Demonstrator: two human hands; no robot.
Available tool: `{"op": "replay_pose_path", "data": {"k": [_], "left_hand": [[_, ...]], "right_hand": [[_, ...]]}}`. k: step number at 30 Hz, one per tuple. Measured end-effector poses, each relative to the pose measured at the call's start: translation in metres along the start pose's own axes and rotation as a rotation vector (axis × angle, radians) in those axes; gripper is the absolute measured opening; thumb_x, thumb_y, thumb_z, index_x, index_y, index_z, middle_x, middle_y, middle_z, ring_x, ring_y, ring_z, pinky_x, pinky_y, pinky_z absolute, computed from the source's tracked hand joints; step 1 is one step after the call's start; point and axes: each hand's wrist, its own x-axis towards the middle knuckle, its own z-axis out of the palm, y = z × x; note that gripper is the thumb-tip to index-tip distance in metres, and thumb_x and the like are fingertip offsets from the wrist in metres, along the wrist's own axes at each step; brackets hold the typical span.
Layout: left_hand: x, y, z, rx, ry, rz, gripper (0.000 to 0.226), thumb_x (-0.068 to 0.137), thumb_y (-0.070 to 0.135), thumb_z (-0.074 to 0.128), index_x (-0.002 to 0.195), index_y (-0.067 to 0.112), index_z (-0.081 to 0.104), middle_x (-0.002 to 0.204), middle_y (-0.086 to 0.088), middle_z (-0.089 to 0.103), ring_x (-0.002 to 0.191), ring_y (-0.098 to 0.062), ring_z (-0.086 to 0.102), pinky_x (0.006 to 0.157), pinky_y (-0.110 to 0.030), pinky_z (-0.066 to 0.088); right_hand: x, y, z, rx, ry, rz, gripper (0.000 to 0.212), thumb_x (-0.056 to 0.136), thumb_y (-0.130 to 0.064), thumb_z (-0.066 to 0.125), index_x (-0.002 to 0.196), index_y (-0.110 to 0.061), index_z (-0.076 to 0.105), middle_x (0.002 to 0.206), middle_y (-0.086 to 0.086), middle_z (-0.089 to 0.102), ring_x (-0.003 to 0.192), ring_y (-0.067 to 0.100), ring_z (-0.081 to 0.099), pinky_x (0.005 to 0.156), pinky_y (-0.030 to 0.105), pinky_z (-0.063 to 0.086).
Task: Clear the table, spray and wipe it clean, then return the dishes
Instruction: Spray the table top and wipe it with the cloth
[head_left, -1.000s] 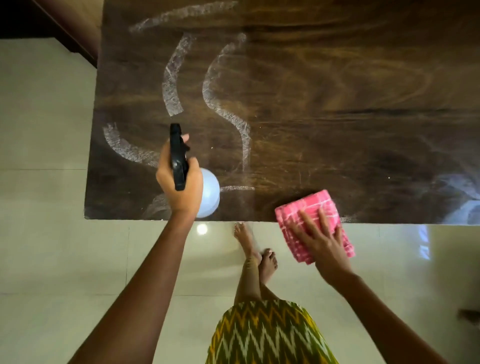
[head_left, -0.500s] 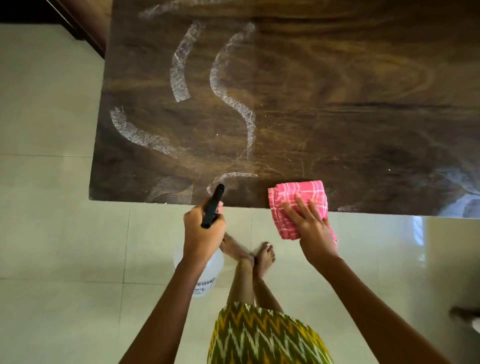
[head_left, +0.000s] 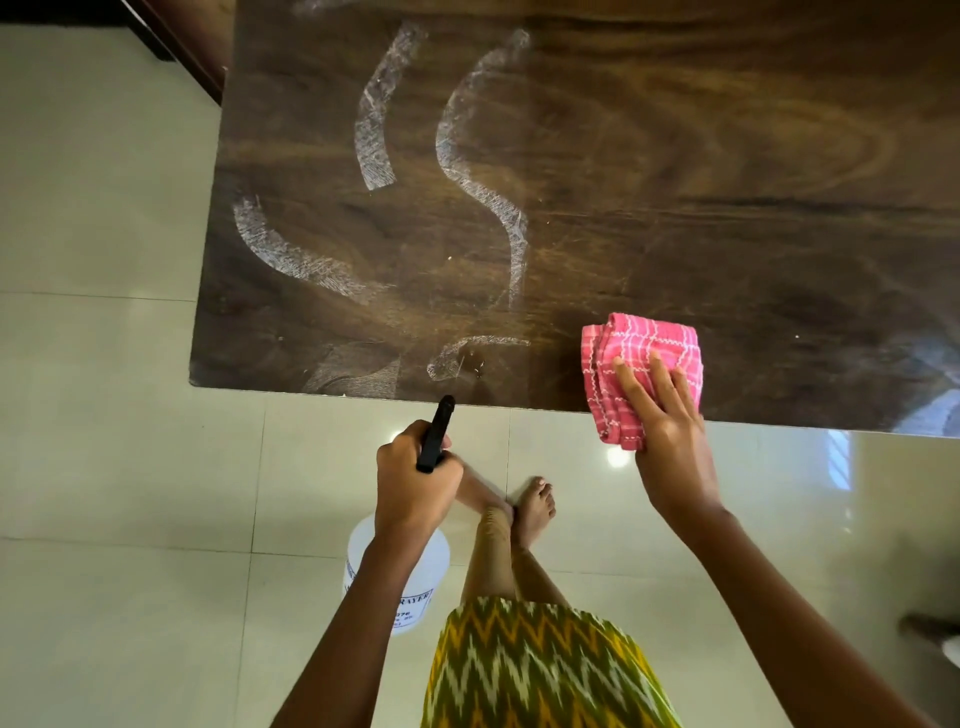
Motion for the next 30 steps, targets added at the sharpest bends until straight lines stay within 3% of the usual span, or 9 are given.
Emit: {"op": "replay_pose_path", "data": {"k": [2, 4, 7, 12, 16, 20, 23, 27, 30], "left_hand": [[0.003, 0.004, -0.003, -0.003, 0.003, 0.02, 0.013, 0.081, -0.004, 0.057, 0.081, 0.008, 0.063, 0.069, -0.012, 0.062, 0.065, -0.03, 0.057, 0.056, -0.022, 0.042], [0.007, 0.01, -0.006, -0.034, 0.01, 0.035, 0.011, 0.083, 0.001, 0.058, 0.082, 0.009, 0.065, 0.069, -0.006, 0.061, 0.064, -0.019, 0.057, 0.054, -0.011, 0.042], [0.015, 0.022, -0.01, -0.072, 0.047, 0.051, 0.011, 0.085, 0.005, 0.058, 0.085, 0.009, 0.068, 0.076, -0.008, 0.064, 0.062, -0.009, 0.056, 0.048, -0.002, 0.039], [0.032, 0.043, -0.011, -0.074, 0.084, 0.085, 0.013, 0.08, -0.003, 0.055, 0.08, 0.003, 0.066, 0.069, -0.009, 0.058, 0.057, -0.019, 0.05, 0.042, -0.005, 0.035], [0.042, 0.047, -0.008, -0.1, 0.096, 0.07, 0.011, 0.079, -0.002, 0.055, 0.078, 0.001, 0.065, 0.065, -0.004, 0.051, 0.054, -0.02, 0.045, 0.045, -0.018, 0.039], [0.046, 0.047, -0.012, -0.152, 0.136, 0.098, 0.012, 0.08, -0.001, 0.056, 0.078, 0.005, 0.066, 0.065, -0.004, 0.054, 0.056, -0.019, 0.049, 0.041, -0.006, 0.036], [0.051, 0.05, -0.026, -0.227, 0.208, 0.147, 0.015, 0.083, 0.0, 0.057, 0.079, 0.012, 0.066, 0.068, -0.002, 0.06, 0.06, -0.014, 0.057, 0.051, -0.006, 0.043], [0.068, 0.057, -0.053, -0.338, 0.385, 0.342, 0.011, 0.082, 0.002, 0.059, 0.087, 0.007, 0.067, 0.072, 0.002, 0.063, 0.066, -0.007, 0.062, 0.07, -0.025, 0.054], [0.084, 0.06, -0.07, -0.377, 0.469, 0.434, 0.024, 0.077, -0.003, 0.052, 0.095, 0.001, 0.067, 0.083, 0.0, 0.065, 0.072, 0.002, 0.06, 0.076, -0.019, 0.05]], "right_hand": [[0.002, -0.004, 0.0, -0.001, 0.012, -0.008, 0.08, 0.073, 0.002, 0.073, 0.142, -0.014, 0.037, 0.148, 0.019, 0.032, 0.135, 0.047, 0.025, 0.095, 0.069, 0.035], [0.001, -0.005, 0.0, -0.002, 0.009, -0.014, 0.081, 0.072, 0.002, 0.074, 0.142, -0.013, 0.037, 0.148, 0.019, 0.033, 0.135, 0.046, 0.025, 0.095, 0.069, 0.035], [-0.002, -0.002, 0.002, -0.007, -0.008, -0.009, 0.081, 0.072, 0.001, 0.074, 0.142, -0.013, 0.036, 0.147, 0.018, 0.034, 0.136, 0.045, 0.024, 0.093, 0.07, 0.037], [-0.009, 0.001, 0.001, -0.015, 0.002, 0.008, 0.082, 0.069, 0.004, 0.075, 0.14, -0.012, 0.039, 0.146, 0.02, 0.035, 0.133, 0.048, 0.026, 0.088, 0.072, 0.038], [-0.01, 0.002, -0.002, -0.008, 0.032, 0.02, 0.081, 0.069, 0.005, 0.074, 0.14, -0.012, 0.039, 0.146, 0.019, 0.034, 0.133, 0.047, 0.026, 0.087, 0.072, 0.038], [-0.006, 0.0, -0.001, 0.012, 0.03, 0.033, 0.08, 0.072, 0.004, 0.073, 0.142, -0.014, 0.037, 0.148, 0.017, 0.032, 0.135, 0.045, 0.024, 0.09, 0.071, 0.038], [0.003, -0.005, -0.001, 0.058, 0.053, 0.061, 0.077, 0.076, 0.006, 0.069, 0.142, -0.016, 0.035, 0.149, 0.016, 0.03, 0.137, 0.043, 0.023, 0.095, 0.067, 0.037], [0.026, -0.021, 0.0, 0.132, 0.041, 0.198, 0.073, 0.084, 0.007, 0.059, 0.145, -0.021, 0.03, 0.154, 0.01, 0.018, 0.141, 0.039, 0.013, 0.105, 0.06, 0.031], [0.057, -0.037, 0.013, 0.101, -0.102, 0.292, 0.078, 0.086, 0.009, 0.053, 0.147, -0.028, 0.021, 0.158, 0.006, 0.001, 0.143, 0.037, -0.002, 0.109, 0.061, 0.018]]}}
